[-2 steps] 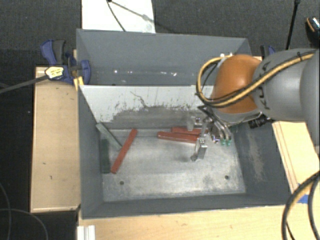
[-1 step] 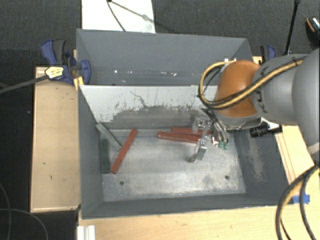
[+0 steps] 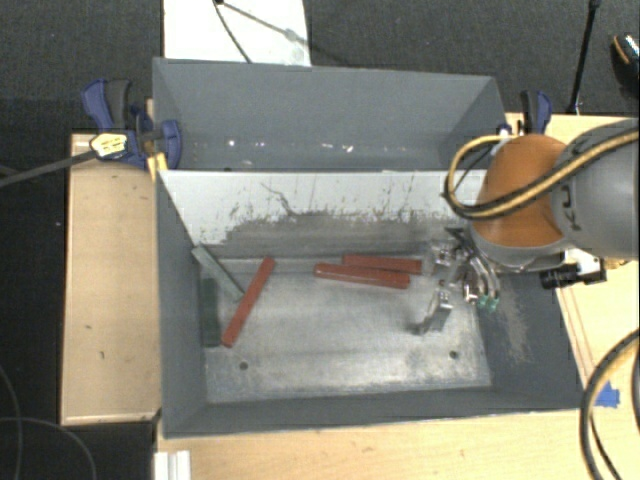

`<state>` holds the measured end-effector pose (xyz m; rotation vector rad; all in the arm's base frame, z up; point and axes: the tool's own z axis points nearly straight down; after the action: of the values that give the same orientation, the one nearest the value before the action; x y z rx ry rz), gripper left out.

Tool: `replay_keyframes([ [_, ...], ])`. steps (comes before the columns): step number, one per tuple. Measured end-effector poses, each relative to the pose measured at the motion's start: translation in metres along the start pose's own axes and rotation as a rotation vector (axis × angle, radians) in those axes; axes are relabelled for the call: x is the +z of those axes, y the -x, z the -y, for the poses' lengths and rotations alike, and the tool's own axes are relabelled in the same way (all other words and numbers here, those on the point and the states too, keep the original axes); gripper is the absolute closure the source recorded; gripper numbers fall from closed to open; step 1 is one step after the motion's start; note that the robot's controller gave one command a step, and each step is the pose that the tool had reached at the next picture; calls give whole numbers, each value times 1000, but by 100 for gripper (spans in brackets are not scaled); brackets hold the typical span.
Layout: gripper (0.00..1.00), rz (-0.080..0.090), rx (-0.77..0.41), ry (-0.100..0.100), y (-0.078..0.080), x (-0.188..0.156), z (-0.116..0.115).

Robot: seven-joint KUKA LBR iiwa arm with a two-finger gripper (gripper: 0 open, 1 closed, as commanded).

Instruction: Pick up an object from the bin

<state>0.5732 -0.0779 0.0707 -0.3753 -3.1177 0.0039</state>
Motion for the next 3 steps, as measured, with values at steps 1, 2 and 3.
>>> replay_keyframes([
  [1, 0, 9, -167, 6, 6, -28, -64],
  [2, 0, 1, -502, 1, 17, 0, -7],
  [3, 0, 1, -432, 5, 5, 0, -58],
])
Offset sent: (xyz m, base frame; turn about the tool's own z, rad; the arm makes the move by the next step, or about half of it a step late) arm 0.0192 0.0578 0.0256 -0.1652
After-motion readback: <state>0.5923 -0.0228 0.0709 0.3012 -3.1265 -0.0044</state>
